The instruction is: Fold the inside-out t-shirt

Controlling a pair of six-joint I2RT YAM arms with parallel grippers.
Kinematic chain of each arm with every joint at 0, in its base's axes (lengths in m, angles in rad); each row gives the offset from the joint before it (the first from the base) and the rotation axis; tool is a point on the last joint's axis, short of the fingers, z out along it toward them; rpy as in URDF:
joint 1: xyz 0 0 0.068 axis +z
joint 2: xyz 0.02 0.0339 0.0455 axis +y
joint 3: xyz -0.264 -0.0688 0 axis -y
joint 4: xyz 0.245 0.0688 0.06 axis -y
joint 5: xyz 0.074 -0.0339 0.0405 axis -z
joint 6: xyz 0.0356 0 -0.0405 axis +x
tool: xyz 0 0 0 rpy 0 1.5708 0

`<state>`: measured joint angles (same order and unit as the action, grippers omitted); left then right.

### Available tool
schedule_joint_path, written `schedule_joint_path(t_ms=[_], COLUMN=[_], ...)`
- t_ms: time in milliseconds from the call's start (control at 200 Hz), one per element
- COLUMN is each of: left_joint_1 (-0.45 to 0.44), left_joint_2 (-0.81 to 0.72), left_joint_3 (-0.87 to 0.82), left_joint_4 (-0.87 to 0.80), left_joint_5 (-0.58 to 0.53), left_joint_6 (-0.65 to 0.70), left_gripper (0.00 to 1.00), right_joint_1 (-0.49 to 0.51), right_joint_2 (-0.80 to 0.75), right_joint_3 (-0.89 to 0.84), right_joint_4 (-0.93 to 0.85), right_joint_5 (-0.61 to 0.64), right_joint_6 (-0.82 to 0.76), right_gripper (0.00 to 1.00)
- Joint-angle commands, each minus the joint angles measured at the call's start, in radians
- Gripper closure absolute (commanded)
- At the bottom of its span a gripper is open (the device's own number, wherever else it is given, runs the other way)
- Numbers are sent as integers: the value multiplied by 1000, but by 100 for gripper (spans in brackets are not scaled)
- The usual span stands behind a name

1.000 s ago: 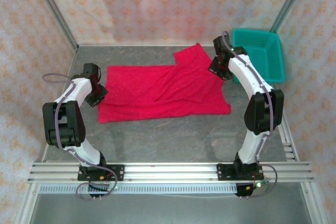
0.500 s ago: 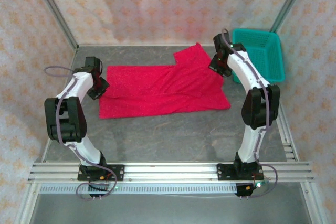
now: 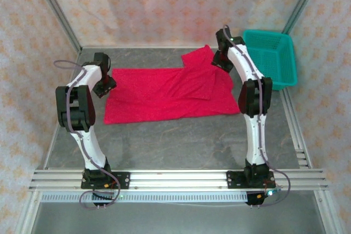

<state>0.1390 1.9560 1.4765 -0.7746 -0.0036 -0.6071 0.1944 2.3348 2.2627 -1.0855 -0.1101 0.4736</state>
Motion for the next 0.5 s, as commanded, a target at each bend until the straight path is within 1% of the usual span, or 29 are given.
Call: schedule_joint_path(t_ms=[0, 45, 95, 175, 230, 300, 365, 495], left_joint_1=[-61, -98, -142, -199, -223, -243, -255, -259], left_joint_2=[-134, -193, -258, -343, -388, -440, -475, -484], left_joint_3=[1, -35, -87, -189, -262, -347, -401, -417], left_joint_4=[-104, -100, -80, -19, 28, 89, 131, 133], left_joint_5=[-162, -190, -179, -87, -16, 37, 57, 55], left_joint_6=[23, 23, 23, 7, -26, -70, -92, -93], left_gripper=[47, 47, 48, 50, 52, 53, 54, 54], right_joint_1=[18, 29, 39, 51, 60, 74, 87, 107], right_joint_2=[-112, -188, -264, -353, -394, -421, -421, -394], right_joint_3=[-121, -264, -424, -625, -726, -814, -852, -871], right_joint_4=[-64, 22, 121, 252, 321, 391, 419, 437], right_joint_5=[-41, -82, -126, -195, -213, -220, -230, -230], right_joint_6=[-16, -4, 15, 51, 76, 102, 119, 138], right_gripper=[49, 51, 51, 51, 51, 51, 51, 51])
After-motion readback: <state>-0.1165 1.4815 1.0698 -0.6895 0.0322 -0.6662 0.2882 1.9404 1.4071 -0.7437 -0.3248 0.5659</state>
